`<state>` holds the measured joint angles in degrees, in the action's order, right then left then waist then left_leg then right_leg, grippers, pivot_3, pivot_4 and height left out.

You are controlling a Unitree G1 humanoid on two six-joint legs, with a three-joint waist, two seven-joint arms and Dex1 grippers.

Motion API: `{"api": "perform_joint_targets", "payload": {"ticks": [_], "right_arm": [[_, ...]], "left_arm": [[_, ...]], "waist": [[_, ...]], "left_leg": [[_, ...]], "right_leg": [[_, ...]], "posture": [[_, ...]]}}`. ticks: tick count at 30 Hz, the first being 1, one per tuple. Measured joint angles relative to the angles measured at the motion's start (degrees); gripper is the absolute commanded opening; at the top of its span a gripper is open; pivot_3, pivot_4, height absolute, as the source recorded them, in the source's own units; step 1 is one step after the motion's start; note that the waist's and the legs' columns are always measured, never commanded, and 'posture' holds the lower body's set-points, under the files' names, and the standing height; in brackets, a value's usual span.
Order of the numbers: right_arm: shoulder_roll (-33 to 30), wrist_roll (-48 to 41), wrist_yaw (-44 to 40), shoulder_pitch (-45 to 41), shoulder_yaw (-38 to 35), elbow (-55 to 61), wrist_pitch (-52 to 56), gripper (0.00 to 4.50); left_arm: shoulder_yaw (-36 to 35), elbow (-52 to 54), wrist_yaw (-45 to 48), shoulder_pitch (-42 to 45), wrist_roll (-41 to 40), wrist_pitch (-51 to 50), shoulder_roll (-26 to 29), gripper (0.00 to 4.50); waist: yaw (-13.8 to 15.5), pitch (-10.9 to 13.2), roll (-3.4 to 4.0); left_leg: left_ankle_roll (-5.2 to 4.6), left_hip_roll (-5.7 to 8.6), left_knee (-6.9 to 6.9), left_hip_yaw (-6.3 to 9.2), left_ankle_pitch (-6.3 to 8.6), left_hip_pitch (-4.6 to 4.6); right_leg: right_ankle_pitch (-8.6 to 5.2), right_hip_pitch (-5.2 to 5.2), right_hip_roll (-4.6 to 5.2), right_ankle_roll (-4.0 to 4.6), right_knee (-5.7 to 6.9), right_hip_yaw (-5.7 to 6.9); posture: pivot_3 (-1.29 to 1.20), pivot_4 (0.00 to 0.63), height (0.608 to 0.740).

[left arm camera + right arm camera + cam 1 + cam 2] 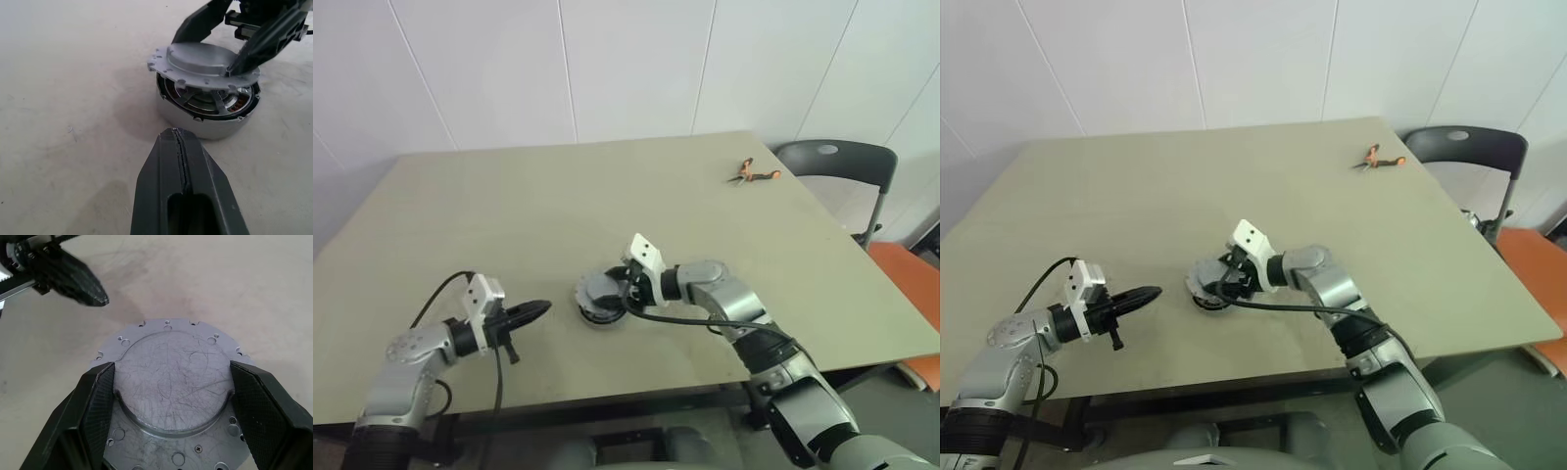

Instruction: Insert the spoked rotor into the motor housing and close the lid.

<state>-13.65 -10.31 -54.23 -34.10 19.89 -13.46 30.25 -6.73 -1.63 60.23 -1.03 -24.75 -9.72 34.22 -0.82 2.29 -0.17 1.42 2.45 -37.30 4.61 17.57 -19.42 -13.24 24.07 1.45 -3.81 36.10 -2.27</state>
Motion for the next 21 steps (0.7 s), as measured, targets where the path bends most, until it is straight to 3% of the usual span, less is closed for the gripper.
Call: {"api": "perform_joint_targets", "payload": {"ticks": [21], "right_arm": [[-1.7,3.4,-1.2,-0.8,2.3,-1.5,-1.0,3.19]], "left_arm": [[0.8,-0.7,0.5,0.3,0.4,0.1,0.0,0.0]], "waist": [[0.0,0.0,0.0]], "left_leg": [[0.0,0.01,-0.03,-0.01,0.0,0.05]], "right_leg": [[0.0,-0.04,0.0,0.0,0.03,0.0]], "posture": [[0.0,0.0,0.74]]}}
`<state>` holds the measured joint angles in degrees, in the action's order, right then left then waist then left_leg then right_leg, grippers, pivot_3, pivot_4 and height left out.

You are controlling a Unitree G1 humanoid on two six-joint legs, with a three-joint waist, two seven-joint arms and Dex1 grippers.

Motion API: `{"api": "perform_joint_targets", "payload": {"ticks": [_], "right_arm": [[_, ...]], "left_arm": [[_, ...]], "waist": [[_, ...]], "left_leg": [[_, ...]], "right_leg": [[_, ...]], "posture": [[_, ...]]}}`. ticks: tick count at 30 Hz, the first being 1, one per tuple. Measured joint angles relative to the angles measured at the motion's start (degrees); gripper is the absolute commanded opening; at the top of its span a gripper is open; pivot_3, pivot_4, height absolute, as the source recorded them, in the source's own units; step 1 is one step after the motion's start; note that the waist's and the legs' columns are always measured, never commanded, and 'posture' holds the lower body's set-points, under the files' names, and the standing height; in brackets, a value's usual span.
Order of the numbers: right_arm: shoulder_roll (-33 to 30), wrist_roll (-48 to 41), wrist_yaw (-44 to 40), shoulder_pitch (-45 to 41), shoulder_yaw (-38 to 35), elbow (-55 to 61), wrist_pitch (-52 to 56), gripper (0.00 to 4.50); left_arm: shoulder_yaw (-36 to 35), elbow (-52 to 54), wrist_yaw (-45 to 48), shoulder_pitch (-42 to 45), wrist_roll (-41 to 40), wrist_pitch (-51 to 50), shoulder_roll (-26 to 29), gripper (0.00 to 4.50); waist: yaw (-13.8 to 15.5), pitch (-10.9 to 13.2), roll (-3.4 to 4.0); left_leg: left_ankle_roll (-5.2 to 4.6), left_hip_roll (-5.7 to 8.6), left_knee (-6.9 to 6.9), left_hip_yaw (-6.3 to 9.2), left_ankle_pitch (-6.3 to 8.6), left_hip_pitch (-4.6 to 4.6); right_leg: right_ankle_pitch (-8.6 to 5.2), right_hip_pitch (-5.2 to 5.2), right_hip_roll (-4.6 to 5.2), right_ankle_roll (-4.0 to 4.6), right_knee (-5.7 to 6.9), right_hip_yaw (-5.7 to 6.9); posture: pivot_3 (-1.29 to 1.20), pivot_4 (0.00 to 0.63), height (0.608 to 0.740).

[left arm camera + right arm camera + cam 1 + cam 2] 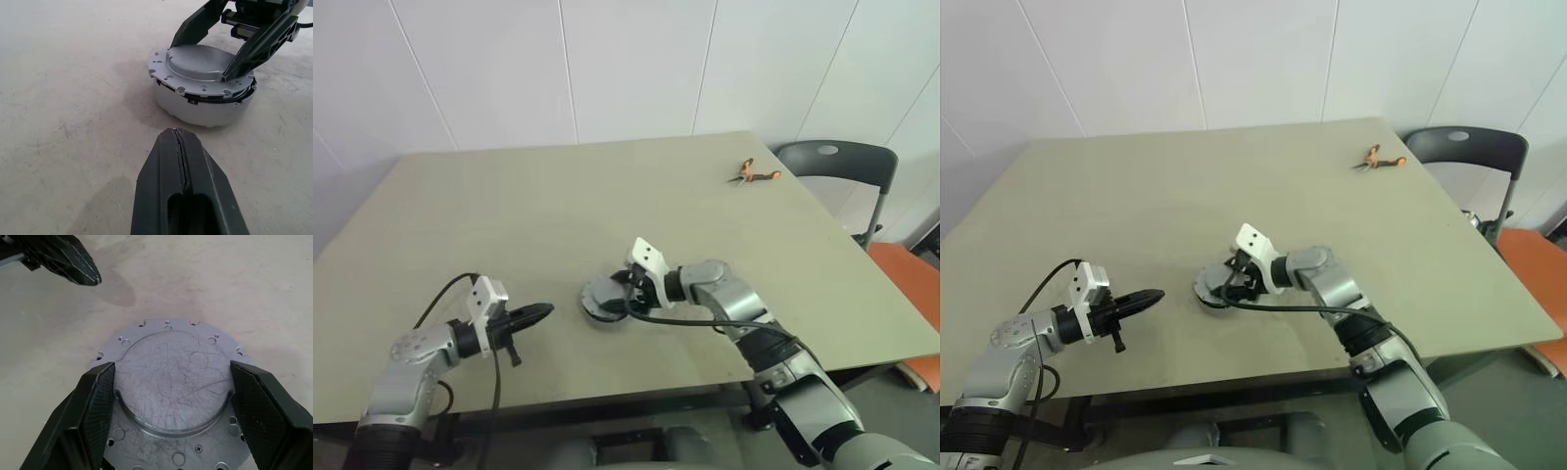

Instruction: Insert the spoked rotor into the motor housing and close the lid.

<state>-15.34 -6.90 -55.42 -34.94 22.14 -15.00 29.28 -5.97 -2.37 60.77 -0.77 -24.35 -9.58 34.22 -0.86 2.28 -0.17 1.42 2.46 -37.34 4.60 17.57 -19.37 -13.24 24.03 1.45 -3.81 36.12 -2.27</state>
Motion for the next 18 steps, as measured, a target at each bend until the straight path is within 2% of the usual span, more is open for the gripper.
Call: {"api": "perform_joint_targets", "payload": {"ticks": [18], "right_arm": [[-0.3,-0.7,-1.8,-1.2,-0.5,-0.8,2.1,3.19]], "left_arm": [[0.1,0.2,-0.7,0.0,0.0,-0.1,0.0,0.0]], "waist": [[0.1,0.0,0.0]], "left_leg": [[0.0,0.01,-0.02,0.02,0.0,0.07]], "right_leg": [[-0.01,-0.13,0.02,0.0,-0.03,0.02]], "posture": [[0.0,0.0,0.74]]}}
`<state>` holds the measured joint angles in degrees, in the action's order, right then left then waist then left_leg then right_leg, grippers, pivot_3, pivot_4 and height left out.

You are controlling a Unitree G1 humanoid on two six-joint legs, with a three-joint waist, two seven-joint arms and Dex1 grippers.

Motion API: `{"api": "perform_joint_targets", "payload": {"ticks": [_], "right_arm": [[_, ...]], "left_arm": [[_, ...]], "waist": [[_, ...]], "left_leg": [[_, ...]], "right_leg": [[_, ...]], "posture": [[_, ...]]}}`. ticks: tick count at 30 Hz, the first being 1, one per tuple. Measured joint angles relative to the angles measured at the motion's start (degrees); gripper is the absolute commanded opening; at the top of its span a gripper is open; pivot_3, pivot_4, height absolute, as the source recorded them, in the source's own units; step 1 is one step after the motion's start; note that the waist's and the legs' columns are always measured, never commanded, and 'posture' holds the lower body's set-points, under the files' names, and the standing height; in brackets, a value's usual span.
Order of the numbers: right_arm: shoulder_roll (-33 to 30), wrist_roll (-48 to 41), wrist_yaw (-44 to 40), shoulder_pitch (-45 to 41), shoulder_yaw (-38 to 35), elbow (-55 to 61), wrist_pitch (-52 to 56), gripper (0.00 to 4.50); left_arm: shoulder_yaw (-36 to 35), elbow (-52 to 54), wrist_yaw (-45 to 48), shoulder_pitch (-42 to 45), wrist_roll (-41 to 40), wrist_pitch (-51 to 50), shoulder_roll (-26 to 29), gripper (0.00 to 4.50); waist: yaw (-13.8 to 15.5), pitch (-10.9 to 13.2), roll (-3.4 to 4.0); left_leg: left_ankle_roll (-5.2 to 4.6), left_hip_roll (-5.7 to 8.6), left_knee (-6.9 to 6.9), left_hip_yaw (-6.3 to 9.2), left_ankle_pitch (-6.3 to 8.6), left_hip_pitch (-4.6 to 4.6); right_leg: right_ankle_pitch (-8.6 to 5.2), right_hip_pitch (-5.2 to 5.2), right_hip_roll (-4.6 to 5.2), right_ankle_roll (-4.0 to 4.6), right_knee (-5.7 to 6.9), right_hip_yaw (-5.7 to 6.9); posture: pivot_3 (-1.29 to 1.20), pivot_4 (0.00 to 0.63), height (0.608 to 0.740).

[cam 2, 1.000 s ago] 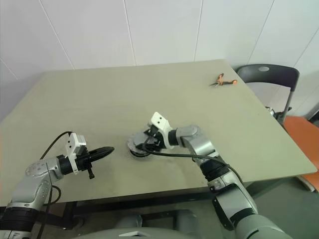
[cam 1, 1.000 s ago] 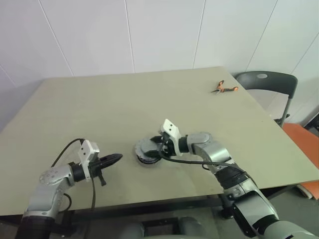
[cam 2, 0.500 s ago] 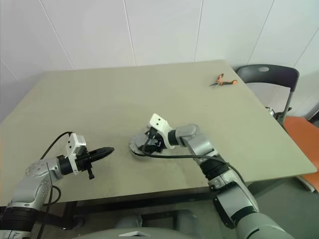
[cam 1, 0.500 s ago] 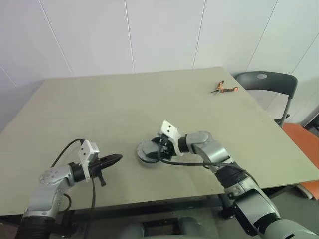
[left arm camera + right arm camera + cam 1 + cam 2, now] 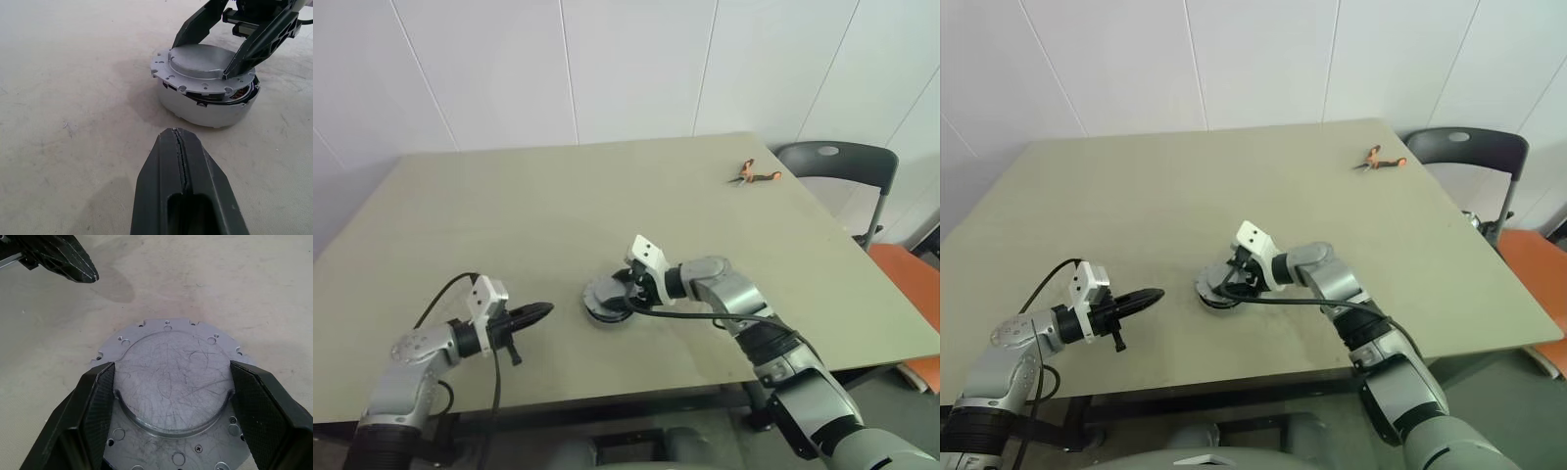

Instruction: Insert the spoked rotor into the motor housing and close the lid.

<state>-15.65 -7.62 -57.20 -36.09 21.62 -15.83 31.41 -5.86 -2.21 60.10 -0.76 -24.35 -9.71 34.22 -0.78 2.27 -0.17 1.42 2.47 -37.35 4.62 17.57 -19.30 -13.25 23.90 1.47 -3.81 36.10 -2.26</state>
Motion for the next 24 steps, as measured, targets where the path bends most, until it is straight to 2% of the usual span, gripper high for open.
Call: {"api": "perform_joint_targets", "payload": {"ticks": [6,16,24], "right_arm": [[-1.8,1.9,-1.6,0.1,2.4,0.0,-5.6,3.19],[-1.6,-0.6,-3.6,0.3,0.6,0.0,-3.5,3.19],[-2.8,0.3,-5.6,0.3,1.6,-0.2,-6.3,3.19]], "left_arm": [[0.0,0.0,-0.1,0.0,0.0,0.0,0.0,0.0],[0.1,-0.1,-0.4,0.0,0.1,0.0,0.0,0.0],[0.5,-0.1,-0.5,0.1,0.1,-0.1,0.0,0.0]], "waist": [[0.1,0.0,0.0],[0.0,0.0,0.0],[0.0,0.0,0.0]], "left_leg": [[0.0,0.06,0.01,0.0,0.0,-0.03],[0.0,0.07,0.02,0.01,0.0,-0.05],[0.0,0.06,0.02,0.01,0.0,-0.05]], "right_leg": [[0.0,-0.01,0.04,-0.01,-0.06,0.0],[0.0,0.03,0.06,-0.01,-0.06,0.0],[0.0,0.05,0.04,-0.02,-0.02,0.0]], "posture": [[0.0,0.0,0.74],[0.0,0.0,0.74],[0.0,0.0,0.74]]}}
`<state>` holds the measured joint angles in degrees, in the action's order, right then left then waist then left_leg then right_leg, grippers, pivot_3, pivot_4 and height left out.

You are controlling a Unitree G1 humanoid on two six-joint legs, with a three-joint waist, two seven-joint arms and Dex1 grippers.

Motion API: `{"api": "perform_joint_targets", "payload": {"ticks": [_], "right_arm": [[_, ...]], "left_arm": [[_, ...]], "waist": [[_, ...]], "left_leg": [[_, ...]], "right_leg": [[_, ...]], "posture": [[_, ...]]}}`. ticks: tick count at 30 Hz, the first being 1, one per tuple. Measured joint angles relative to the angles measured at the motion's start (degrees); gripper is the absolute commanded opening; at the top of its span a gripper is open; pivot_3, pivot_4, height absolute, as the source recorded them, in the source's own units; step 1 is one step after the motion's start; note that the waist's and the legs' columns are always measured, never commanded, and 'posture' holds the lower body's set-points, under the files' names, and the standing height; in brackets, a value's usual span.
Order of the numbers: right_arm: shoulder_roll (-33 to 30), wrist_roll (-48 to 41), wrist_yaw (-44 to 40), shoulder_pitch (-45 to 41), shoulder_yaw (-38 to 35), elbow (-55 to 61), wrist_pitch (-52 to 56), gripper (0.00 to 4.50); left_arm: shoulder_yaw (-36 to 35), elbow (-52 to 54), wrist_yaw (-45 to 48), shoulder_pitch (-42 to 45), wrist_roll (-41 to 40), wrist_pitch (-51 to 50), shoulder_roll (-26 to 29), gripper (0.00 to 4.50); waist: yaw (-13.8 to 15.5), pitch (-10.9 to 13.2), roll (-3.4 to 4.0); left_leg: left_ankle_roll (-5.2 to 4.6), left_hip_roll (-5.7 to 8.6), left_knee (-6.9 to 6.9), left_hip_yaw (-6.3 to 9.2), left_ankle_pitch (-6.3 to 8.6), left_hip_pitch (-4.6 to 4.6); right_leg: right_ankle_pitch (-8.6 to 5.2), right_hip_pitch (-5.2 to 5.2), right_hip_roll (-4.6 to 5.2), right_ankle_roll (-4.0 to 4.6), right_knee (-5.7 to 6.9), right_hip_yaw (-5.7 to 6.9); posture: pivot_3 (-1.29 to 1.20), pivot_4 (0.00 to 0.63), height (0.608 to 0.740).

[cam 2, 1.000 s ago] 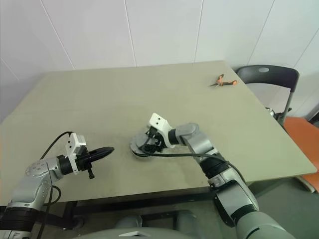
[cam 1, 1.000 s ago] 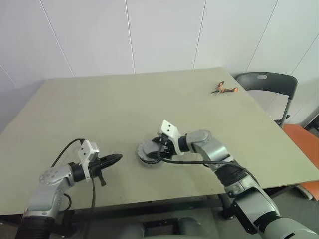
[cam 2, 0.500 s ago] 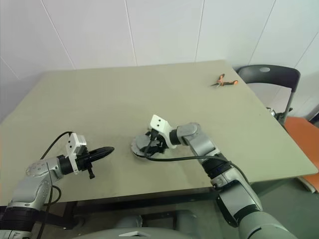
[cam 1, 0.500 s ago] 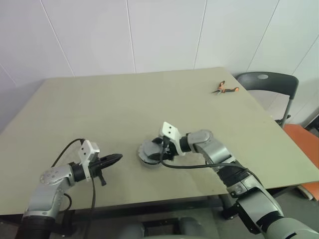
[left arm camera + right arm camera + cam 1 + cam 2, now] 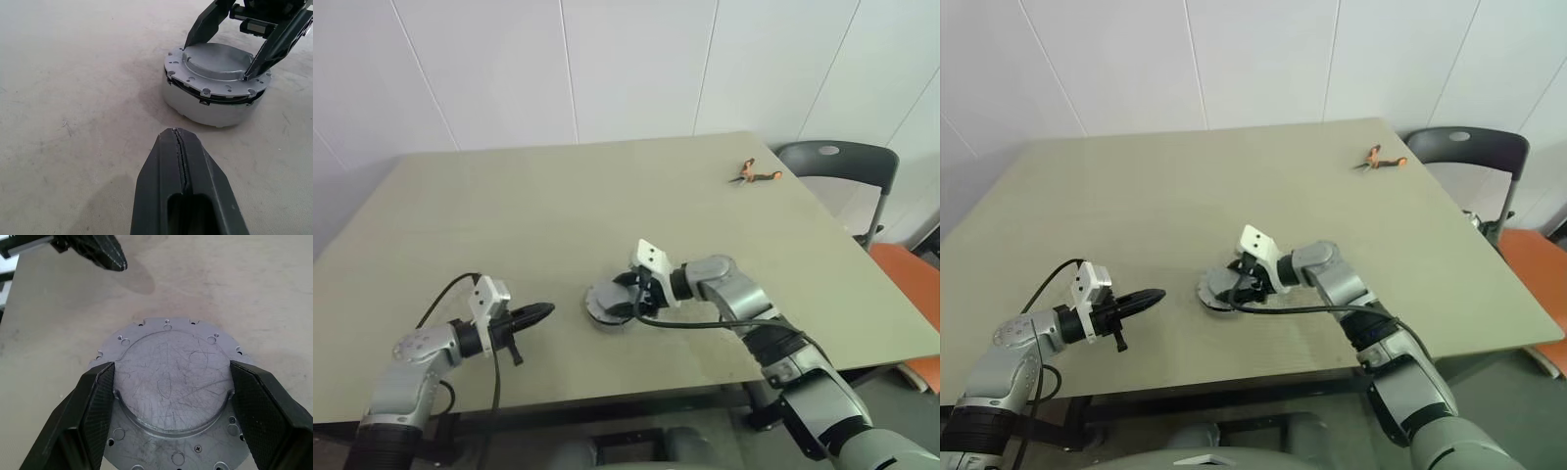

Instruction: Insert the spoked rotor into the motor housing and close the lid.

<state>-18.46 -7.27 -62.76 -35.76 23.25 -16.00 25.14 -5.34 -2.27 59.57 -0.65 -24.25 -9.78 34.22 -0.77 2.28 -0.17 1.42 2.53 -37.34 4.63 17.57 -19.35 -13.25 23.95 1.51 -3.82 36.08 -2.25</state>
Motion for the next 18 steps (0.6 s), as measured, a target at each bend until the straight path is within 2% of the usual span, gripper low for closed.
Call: {"api": "perform_joint_targets", "payload": {"ticks": [18], "right_arm": [[-0.5,2.2,-0.1,0.0,1.2,-0.2,-3.0,3.19]], "left_arm": [[0.1,-2.2,0.5,-0.8,0.2,1.0,-0.3,0.0]], "waist": [[0.0,0.0,0.0]], "left_leg": [[0.0,0.0,-0.02,0.0,0.0,0.05]], "right_leg": [[0.0,-0.06,0.0,0.01,0.02,0.0]], "posture": [[0.0,0.0,0.74]]}}
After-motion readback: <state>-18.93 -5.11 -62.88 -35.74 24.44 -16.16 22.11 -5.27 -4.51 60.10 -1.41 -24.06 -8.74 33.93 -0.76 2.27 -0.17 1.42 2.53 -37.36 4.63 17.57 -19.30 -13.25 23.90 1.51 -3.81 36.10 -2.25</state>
